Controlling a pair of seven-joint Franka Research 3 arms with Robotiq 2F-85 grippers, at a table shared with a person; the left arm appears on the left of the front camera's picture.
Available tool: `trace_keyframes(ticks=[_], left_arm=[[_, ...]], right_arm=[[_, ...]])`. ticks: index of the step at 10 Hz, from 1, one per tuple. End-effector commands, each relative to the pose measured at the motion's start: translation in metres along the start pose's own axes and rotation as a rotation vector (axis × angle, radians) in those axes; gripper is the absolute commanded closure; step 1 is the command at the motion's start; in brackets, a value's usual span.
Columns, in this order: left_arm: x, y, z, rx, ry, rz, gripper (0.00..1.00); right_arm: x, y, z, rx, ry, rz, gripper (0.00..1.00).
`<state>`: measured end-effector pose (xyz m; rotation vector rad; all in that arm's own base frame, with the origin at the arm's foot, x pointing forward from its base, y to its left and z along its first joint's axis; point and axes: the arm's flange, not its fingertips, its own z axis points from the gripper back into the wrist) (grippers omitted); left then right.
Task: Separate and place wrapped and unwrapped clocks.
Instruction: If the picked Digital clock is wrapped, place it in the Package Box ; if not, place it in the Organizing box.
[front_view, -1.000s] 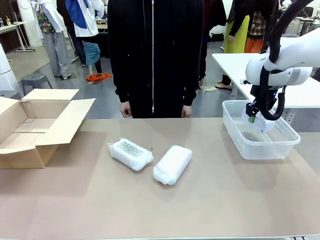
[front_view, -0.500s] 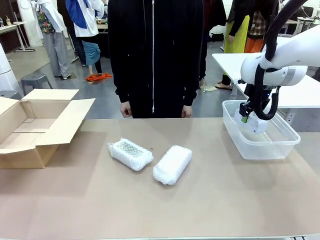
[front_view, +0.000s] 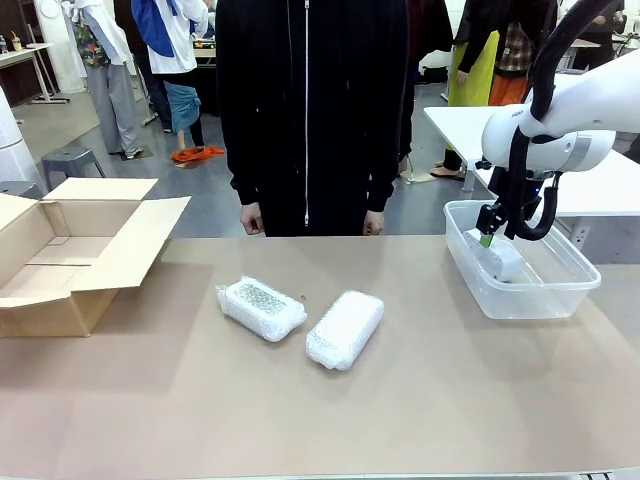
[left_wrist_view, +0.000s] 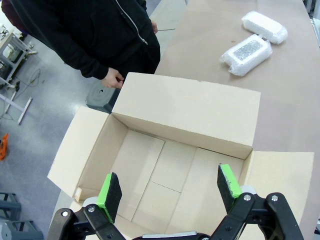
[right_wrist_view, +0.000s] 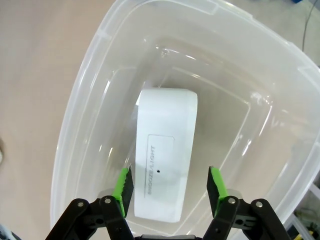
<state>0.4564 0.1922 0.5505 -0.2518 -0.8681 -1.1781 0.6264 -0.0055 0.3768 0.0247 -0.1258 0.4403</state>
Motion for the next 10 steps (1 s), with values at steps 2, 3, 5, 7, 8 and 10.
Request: trace_keyframes(ticks=[2, 3, 5, 7, 8, 10], left_arm=[[0.001, 0.001, 0.0, 0.003, -0.026, -0.005, 0.0], [0.001, 0.001, 0.0, 0.003, -0.026, -0.005, 0.0], [0.001, 0.001, 0.0, 0.003, -0.026, -0.005, 0.0], [0.001, 0.001, 0.0, 0.003, -0.026, -0.005, 0.0], [0.001, 0.001, 0.0, 0.003, -0.026, -0.005, 0.0], [0.001, 0.001, 0.0, 0.003, -0.026, -0.005, 0.0]], right_arm=[[-0.001, 0.001, 0.01, -0.006, 0.012, 0.019, 0.0], [-0.001, 0.002, 0.015, -0.02, 0.013, 0.017, 0.0], [-0.002, 0.004, 0.028, -0.052, 0.006, 0.012, 0.0], [-0.004, 0.007, 0.042, -0.083, -0.006, 0.005, 0.0], [-0.005, 0.008, 0.049, -0.098, -0.015, 0.006, 0.0], [-0.008, 0.011, 0.06, -0.121, -0.029, -0.003, 0.0]])
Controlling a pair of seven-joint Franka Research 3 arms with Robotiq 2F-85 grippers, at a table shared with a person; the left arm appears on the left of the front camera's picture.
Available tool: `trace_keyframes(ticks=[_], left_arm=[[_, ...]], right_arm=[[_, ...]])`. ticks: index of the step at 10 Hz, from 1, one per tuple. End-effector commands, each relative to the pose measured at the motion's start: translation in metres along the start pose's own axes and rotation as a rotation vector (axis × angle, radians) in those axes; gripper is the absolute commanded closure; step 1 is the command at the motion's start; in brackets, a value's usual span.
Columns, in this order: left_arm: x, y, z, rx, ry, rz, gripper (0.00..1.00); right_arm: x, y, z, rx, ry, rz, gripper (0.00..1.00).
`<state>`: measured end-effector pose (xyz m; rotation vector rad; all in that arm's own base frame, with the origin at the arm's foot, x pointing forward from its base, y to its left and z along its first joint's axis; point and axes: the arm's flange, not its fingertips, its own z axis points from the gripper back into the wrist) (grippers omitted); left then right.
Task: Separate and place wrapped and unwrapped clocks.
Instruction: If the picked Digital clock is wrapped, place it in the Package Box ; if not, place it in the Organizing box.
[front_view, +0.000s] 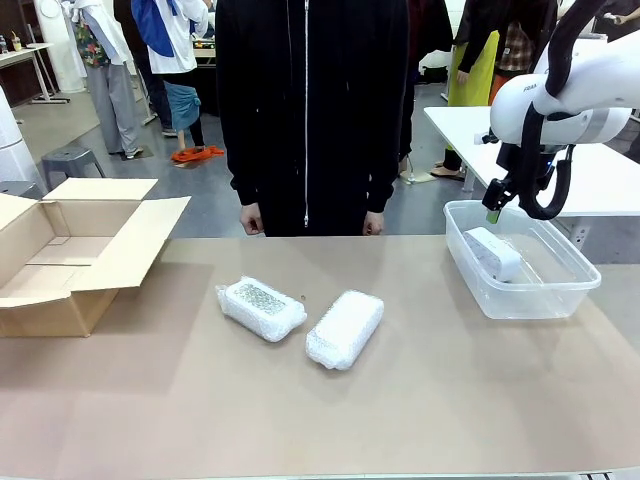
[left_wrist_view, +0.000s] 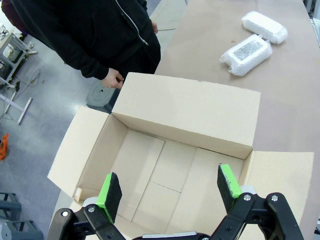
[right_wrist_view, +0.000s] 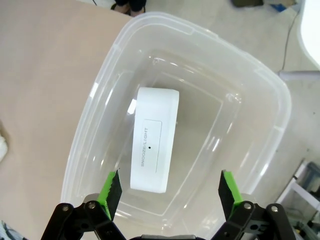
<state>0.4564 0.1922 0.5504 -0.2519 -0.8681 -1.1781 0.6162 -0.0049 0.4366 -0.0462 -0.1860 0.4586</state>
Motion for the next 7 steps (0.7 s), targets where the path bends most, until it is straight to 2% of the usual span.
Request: trace_keyframes(ticks=[1, 7], left_arm=[[0.0006, 0.0008, 0.0005, 0.003, -0.026, -0.005, 0.0], [0.0006, 0.0008, 0.0005, 0.003, -0.026, -0.005, 0.0]], right_arm=[[-0.0079, 0.0077, 0.0054, -0.049, 0.005, -0.027, 0.0], [-0.0059, 0.0099, 0.0103, -0.063, 0.006, -0.022, 0.0]])
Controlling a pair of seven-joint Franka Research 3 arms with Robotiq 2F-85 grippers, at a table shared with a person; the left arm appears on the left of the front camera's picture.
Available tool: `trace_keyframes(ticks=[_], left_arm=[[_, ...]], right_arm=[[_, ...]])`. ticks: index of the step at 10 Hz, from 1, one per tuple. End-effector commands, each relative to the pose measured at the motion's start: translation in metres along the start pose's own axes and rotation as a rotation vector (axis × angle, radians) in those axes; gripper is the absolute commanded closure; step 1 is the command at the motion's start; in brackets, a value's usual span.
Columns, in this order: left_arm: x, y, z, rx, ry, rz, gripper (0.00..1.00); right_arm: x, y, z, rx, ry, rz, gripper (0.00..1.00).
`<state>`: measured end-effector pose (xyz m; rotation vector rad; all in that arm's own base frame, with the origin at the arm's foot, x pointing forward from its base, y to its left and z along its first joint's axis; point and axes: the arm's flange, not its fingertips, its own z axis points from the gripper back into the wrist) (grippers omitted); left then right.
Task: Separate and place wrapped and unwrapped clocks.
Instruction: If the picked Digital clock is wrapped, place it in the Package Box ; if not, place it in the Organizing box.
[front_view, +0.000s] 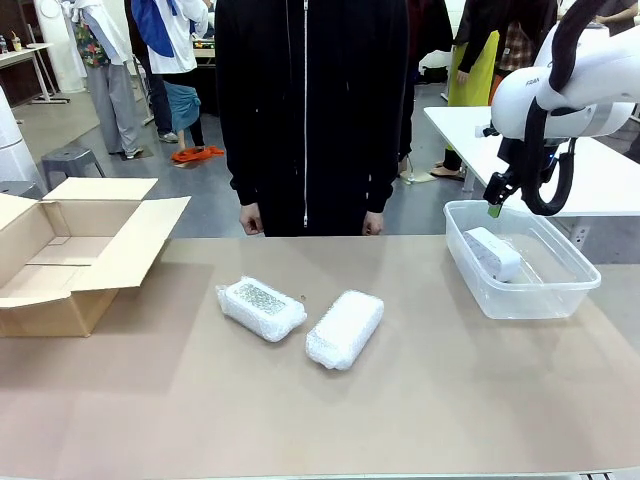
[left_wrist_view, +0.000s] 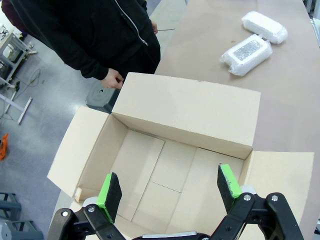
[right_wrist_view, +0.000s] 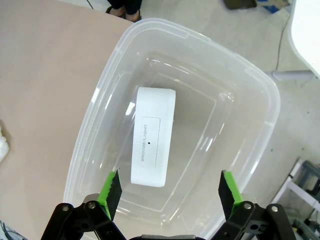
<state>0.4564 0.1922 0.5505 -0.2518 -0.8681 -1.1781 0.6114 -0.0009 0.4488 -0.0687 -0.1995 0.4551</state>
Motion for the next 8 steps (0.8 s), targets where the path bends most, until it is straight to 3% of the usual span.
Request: trace_keyframes(ticks=[1, 8], left_arm=[[0.0006, 0.0008, 0.0005, 0.003, -0.026, -0.005, 0.0], [0.0006, 0.0008, 0.0005, 0.003, -0.026, -0.005, 0.0]], right_arm=[[-0.0053, 0.0054, -0.0023, -0.038, 0.014, -0.017, 0.0], [0.0, 0.0, 0.0, 0.0, 0.0, 0.0, 0.0]])
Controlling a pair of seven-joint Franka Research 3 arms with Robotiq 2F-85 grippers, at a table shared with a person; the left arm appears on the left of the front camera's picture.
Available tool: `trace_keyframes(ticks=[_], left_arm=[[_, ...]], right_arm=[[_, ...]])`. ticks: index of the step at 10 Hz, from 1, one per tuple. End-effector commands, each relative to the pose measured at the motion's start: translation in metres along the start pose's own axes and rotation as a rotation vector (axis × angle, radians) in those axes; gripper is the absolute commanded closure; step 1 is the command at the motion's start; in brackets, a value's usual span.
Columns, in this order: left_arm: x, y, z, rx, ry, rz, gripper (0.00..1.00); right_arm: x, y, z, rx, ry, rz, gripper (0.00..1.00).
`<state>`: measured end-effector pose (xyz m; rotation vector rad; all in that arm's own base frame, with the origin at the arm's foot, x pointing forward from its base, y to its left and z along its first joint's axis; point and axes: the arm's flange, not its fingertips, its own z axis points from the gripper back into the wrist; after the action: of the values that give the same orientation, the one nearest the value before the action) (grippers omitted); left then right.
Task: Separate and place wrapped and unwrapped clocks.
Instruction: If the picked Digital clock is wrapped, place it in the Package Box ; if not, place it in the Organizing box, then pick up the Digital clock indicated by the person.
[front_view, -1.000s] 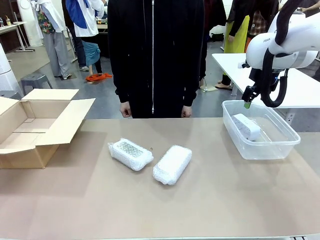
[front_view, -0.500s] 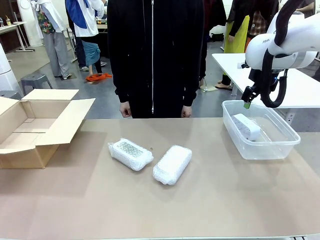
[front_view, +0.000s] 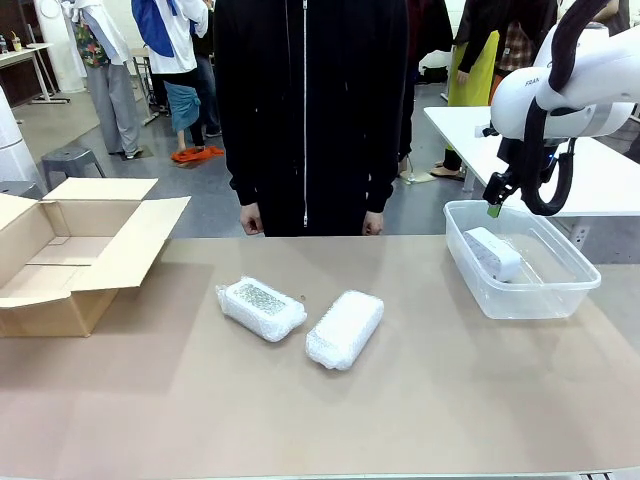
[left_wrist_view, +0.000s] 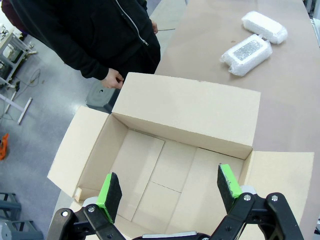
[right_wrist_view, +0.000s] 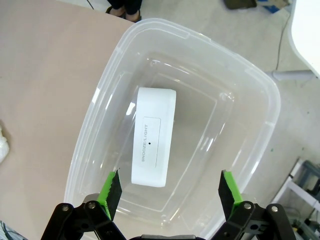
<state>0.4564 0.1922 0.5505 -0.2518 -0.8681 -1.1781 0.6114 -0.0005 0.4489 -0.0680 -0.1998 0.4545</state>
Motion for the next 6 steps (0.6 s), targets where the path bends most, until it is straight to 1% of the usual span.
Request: trace_keyframes(ticks=[1, 6], left_arm=[[0.0006, 0.0008, 0.0005, 0.003, -0.026, -0.005, 0.0], [0.0006, 0.0008, 0.0005, 0.003, -0.026, -0.005, 0.0]], right_arm=[[-0.0002, -0.0003, -0.0001, -0.001, 0.0, 0.001, 0.0], [-0.0002, -0.0003, -0.0001, -0.001, 0.0, 0.001, 0.0]])
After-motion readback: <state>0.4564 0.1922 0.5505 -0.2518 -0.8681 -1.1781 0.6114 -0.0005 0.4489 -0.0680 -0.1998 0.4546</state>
